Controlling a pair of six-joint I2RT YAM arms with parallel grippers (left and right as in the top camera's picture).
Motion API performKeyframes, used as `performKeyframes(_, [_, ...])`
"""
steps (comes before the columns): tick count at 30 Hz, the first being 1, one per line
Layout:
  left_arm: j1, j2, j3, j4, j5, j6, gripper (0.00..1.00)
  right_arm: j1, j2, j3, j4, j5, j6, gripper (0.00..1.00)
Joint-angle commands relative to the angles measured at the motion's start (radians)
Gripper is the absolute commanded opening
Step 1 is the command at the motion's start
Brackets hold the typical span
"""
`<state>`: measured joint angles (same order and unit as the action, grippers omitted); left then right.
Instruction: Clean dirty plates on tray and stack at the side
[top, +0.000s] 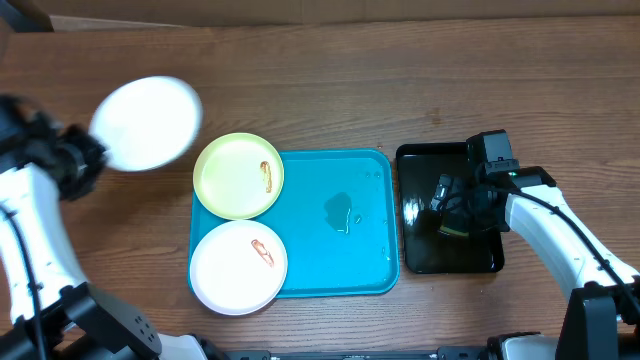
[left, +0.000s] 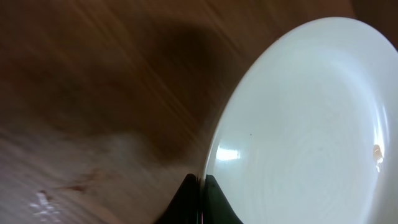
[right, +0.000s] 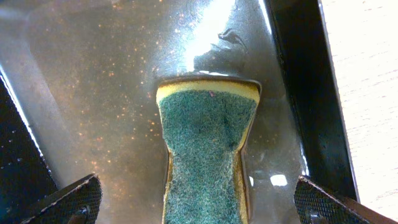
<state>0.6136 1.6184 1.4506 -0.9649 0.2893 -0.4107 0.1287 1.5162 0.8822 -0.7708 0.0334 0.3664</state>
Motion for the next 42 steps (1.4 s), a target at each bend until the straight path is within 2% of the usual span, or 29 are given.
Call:
performKeyframes(1, [0.09, -0.037, -0.025, -0.002, -0.14, 0.003, 0.04, -0.001, -0.001, 0.0, 0.006, 0.01, 0.004, 1.0])
performKeyframes(8, [0.113, -0.037, -0.176, 0.14, -0.325, -0.024, 0.04, -0.001, -0.001, 0.0, 0.006, 0.01, 0.004, 1.0])
performKeyframes(16, [0.108, -0.036, -0.355, 0.344, -0.314, -0.024, 0.04, -0.001, -0.001, 0.001, 0.006, 0.01, 0.004, 1.0])
performKeyframes(27, [0.105, -0.036, -0.474, 0.45, -0.314, -0.024, 0.05, -0.001, -0.001, 0.0, 0.006, 0.01, 0.004, 1.0])
performKeyframes(28, [0.105, -0.036, -0.48, 0.457, -0.314, -0.024, 0.1, -0.001, -0.001, 0.0, 0.006, 0.01, 0.004, 1.0])
performKeyframes(31, [0.105, -0.036, -0.483, 0.483, -0.257, -0.01, 0.5, -0.001, -0.001, 0.0, 0.006, 0.01, 0.004, 1.0])
performKeyframes(34, [0.105, -0.036, -0.483, 0.498, -0.092, 0.103, 0.82, -0.001, -0.001, 0.0, 0.006, 0.01, 0.004, 1.0])
performKeyframes(37, [0.105, -0.037, -0.474, 0.485, 0.063, 0.142, 0.96, -0.001, -0.001, 0.0, 0.006, 0.01, 0.004, 1.0])
performKeyframes(42, [0.085, -0.042, -0.436, 0.387, 0.244, 0.142, 1.0, -0.001, -0.001, 0.0, 0.006, 0.01, 0.004, 1.0])
